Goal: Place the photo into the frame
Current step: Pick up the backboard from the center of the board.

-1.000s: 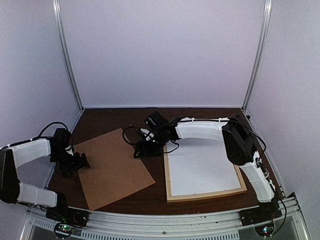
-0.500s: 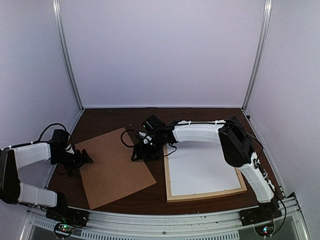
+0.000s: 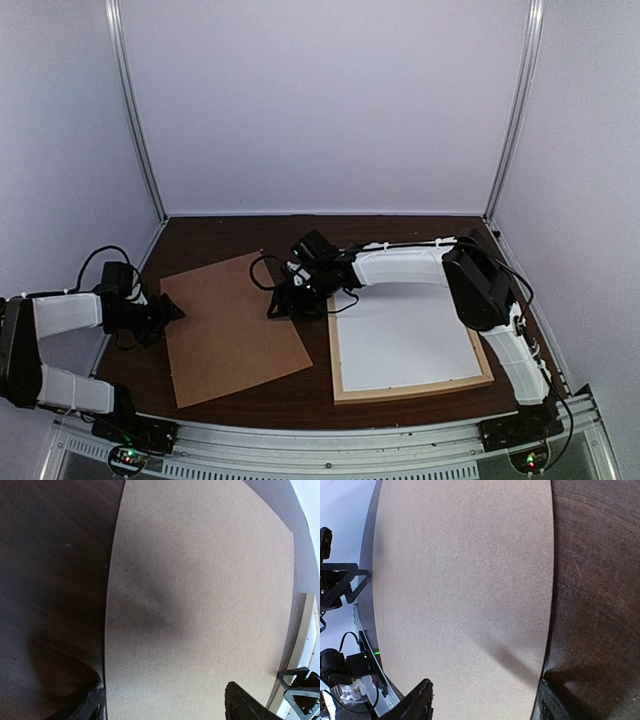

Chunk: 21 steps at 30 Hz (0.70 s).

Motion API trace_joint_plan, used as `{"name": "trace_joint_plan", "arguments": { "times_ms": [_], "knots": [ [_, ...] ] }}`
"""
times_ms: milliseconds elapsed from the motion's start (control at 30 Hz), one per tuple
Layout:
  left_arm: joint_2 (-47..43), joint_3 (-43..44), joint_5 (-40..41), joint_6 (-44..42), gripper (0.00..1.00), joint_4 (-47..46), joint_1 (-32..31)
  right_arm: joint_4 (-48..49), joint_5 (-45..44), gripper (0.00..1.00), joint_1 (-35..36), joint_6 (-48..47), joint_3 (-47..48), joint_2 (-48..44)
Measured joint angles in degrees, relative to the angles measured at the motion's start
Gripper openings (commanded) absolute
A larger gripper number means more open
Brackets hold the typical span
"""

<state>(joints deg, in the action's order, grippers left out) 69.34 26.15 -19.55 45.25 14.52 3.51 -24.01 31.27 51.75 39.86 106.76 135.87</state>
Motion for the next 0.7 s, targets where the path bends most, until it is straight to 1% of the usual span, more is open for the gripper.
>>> {"name": "trace_joint_plan", "arguments": {
  "times_ms": [500, 567, 700],
  "knots": [
    [-2.6, 0.5, -3.8, 0.4, 0.72, -1.9, 0.8, 1.6, -1.4, 0.7, -0.5, 1.1, -2.8, -1.5],
    [-3.3, 0.9, -4.2, 0.7, 0.71, -2.9, 0.9, 1.6, -1.5, 0.7, -0.5, 1.1, -3.0, -1.6],
    [-5.7, 2.1, -5.7, 1.2, 0.66, -5.6, 1.3, 2.5, -1.4, 0.7, -0.6, 1.5, -3.8, -2.0]
  ]
}}
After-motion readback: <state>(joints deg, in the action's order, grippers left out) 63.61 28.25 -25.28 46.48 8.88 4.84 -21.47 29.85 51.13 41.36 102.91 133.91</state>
